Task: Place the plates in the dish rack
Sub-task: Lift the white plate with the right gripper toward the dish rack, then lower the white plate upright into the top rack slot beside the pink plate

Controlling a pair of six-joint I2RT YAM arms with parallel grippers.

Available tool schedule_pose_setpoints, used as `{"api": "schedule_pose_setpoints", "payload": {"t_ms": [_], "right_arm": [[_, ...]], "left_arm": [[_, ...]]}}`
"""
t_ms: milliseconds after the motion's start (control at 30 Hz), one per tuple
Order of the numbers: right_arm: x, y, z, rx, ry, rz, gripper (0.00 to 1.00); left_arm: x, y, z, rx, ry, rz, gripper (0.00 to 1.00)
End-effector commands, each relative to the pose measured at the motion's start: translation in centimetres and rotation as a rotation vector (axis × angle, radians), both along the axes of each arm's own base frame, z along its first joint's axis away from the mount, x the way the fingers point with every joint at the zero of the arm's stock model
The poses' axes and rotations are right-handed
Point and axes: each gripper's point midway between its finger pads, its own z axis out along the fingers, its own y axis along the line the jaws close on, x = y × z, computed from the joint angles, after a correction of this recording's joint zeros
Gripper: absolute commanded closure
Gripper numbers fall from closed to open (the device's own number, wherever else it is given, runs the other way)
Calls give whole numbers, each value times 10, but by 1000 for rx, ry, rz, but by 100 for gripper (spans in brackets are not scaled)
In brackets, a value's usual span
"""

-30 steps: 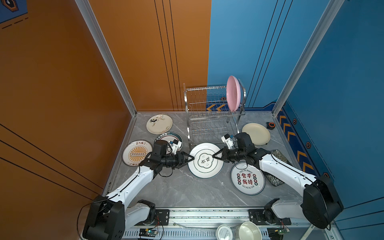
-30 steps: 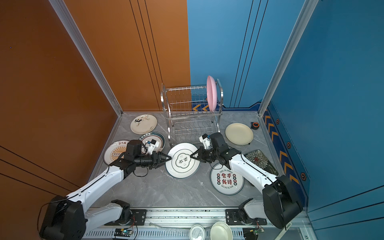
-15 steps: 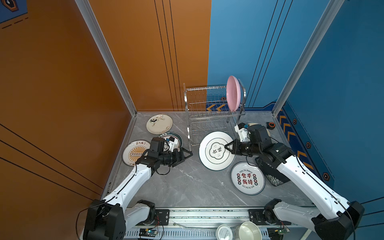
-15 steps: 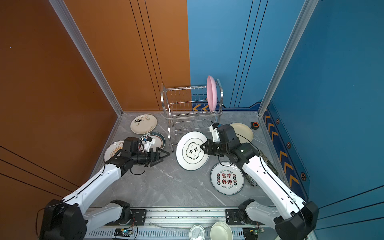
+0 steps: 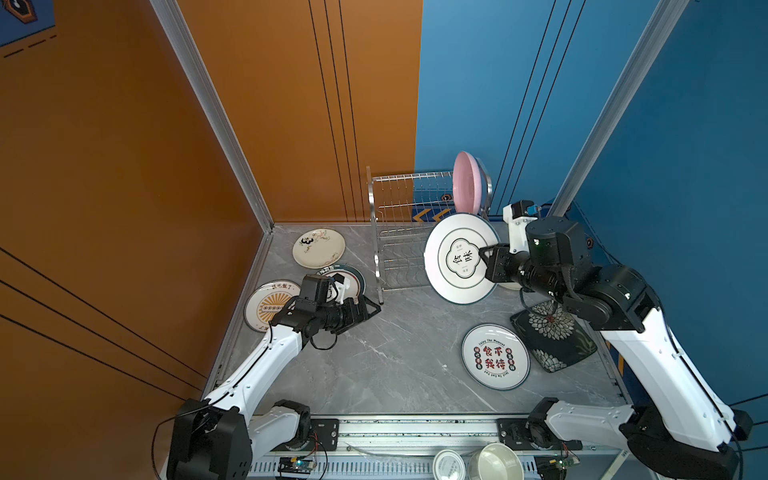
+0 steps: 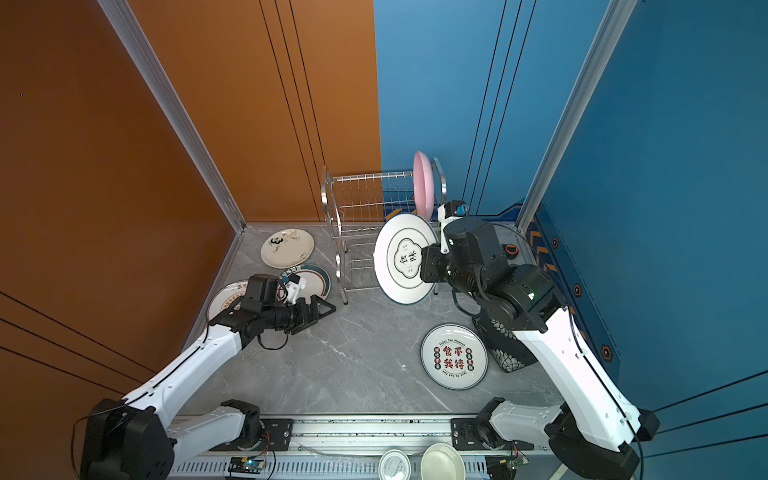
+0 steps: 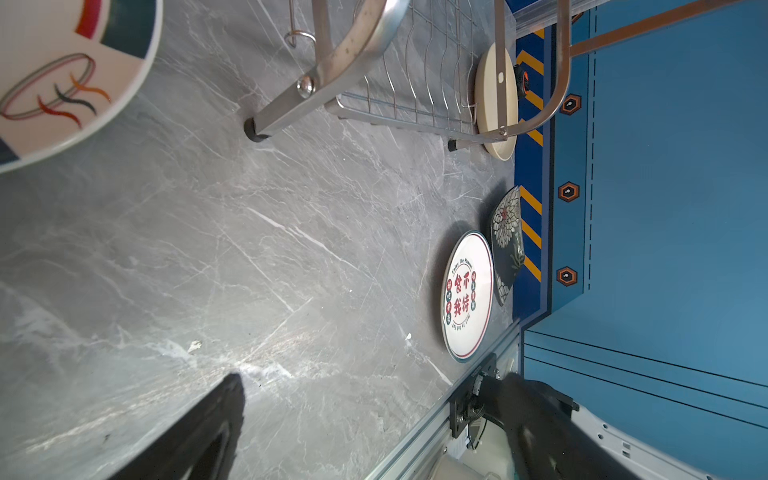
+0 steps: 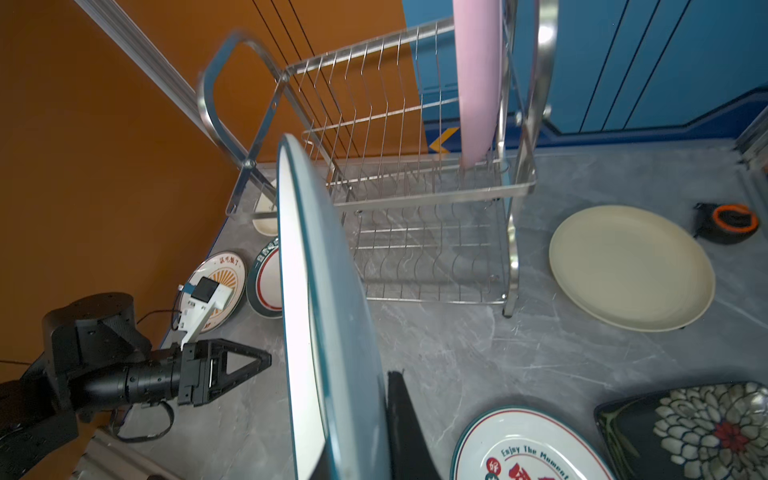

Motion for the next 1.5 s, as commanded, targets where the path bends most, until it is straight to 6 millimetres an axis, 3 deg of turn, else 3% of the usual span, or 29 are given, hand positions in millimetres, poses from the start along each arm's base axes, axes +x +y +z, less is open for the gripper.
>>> {"api": "schedule_pose_setpoints", "payload": {"t_ms": [0,300,500,867,1033,1067,1467], "right_arm": [[13,-19,36,-133,-128,-138,100],[56,1,104,-346,-364,-320,100],[87,22,119,-398,-465,-407,100],[160,26,91,-460,-469,-506,100],[182,26,74,-457,-449,-512,100],[192,14,70,-465,-437,-541,100],[220,9,44,-465,-397,-547,100]], "left_arm": [[3,6,-1,47,-8,8,2],[1,11,-6,71,-5,22,2],[0,11,-8,75,-2,24,2],[-2,11,-10,77,2,23,2],[-3,11,-11,77,4,24,2],[-3,11,-10,78,3,24,2],[-6,11,-15,80,16,27,2]]}}
